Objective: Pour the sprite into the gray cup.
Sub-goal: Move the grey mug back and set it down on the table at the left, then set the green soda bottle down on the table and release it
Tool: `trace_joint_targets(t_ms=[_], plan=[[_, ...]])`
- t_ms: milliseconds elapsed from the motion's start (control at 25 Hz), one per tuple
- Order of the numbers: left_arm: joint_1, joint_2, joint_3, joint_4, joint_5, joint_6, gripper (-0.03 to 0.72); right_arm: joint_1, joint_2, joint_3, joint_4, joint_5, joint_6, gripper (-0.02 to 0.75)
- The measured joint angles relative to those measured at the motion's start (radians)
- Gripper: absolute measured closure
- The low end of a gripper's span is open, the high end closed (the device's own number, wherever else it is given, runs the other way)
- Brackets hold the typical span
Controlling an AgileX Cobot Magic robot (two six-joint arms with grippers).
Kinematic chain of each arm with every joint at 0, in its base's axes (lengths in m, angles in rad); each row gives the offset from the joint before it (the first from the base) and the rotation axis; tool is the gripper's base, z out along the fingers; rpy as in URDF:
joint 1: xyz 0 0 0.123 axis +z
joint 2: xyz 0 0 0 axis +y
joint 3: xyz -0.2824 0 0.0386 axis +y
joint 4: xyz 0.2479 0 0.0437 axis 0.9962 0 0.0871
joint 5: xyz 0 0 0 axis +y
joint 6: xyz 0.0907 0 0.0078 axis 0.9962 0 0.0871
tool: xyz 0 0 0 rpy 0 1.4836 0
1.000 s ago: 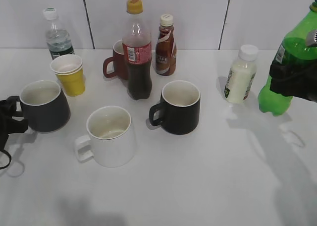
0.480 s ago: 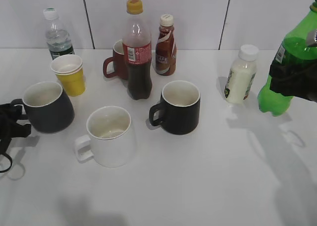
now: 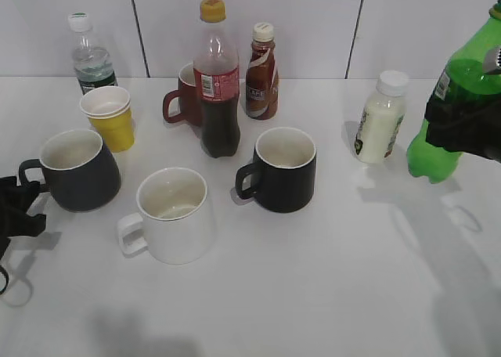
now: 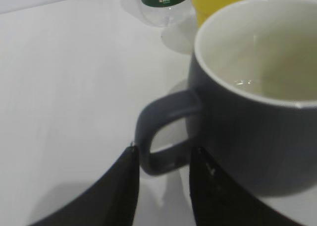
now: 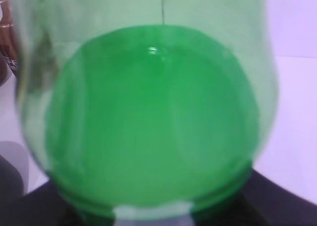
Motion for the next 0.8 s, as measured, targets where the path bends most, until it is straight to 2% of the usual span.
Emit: trace_joint_targets(t_ms=[320, 560, 600, 800], plan=[[0.000, -0.115, 0.053, 0.006, -0.020, -0.001, 0.412, 0.000, 0.137, 0.000, -0.006, -0.057, 0.011, 0.363], [0.000, -0.246, 0.063, 0.008, 0.018, -0.018, 0.412, 0.000, 0.174, 0.000, -0.119, -0.088, 0.047, 0.363], [0.000, -0.266, 0.063, 0.009, 0.023, -0.023, 0.412, 0.000, 0.174, 0.000, -0.134, -0.093, 0.049, 0.342], [0.000, -0.396, 0.063, 0.008, 0.094, -0.035, 0.412, 0.000, 0.172, 0.000, -0.148, -0.130, 0.053, 0.125]])
